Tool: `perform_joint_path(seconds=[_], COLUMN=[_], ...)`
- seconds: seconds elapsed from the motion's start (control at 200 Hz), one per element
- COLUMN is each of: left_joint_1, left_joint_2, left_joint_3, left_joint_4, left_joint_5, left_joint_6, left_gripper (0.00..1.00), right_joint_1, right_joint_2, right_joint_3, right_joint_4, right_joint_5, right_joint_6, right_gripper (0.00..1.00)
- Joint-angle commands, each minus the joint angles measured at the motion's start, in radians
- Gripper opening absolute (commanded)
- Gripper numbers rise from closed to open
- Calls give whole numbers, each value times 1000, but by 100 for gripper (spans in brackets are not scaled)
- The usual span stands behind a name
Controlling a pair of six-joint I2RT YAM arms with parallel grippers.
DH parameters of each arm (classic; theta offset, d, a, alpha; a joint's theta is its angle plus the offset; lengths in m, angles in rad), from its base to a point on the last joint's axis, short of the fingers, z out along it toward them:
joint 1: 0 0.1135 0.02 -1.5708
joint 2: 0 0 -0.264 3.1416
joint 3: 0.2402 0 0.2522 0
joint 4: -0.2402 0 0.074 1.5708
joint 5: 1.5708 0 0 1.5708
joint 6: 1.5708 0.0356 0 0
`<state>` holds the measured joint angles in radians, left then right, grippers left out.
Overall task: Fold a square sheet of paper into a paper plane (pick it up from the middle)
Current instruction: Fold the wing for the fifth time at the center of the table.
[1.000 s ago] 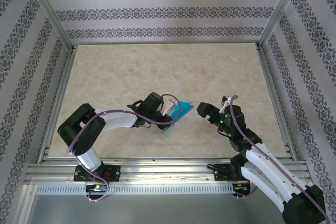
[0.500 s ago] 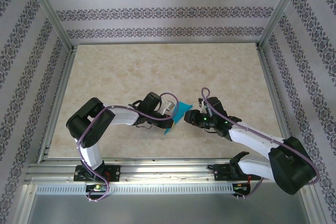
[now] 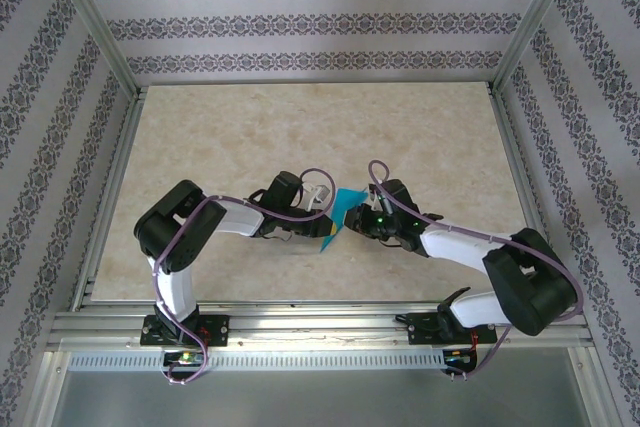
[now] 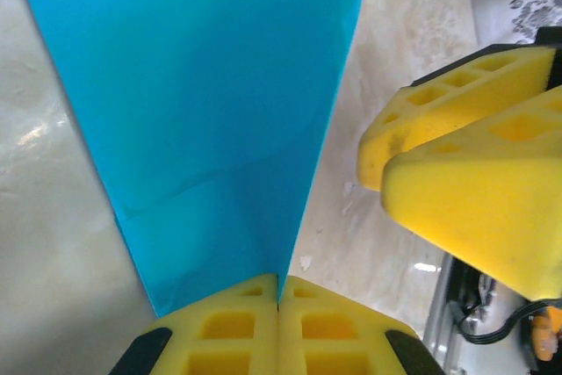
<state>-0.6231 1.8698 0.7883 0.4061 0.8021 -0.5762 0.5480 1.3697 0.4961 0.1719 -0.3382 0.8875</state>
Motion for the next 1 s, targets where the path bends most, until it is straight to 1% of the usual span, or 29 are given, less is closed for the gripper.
perform_joint_path(seconds=[0.0, 0.12, 0.365, 0.525, 0.724, 0.914, 0.994], left_joint_1=[9, 10, 11, 14, 15, 20, 25], left_joint_2=[39, 56, 89, 106, 126, 129, 129], left_joint_3=[-15, -20, -25, -39, -51, -68, -72], left_joint_4=[104, 141, 211, 276, 321, 342, 327], left_joint_5=[52, 67, 91, 98, 94, 86, 82], left_joint_6=[-83, -122, -185, -236, -282, -308, -306], left_gripper=[0, 0, 0, 0, 0, 0, 0], right_joint_1=[0, -9, -22, -39, -59, -62, -63], right_joint_2=[24, 44, 78, 86, 90, 123, 138], right_joint_3=[26, 23, 26, 0, -4, 2, 8], right_joint_4=[46, 101, 128, 180, 192, 208, 213], right_joint_5=[10, -8, -4, 5, -11, -31, -33], right_joint_6=[15, 30, 44, 70, 75, 76, 76], right_gripper=[23, 20, 17, 16, 16, 15, 15])
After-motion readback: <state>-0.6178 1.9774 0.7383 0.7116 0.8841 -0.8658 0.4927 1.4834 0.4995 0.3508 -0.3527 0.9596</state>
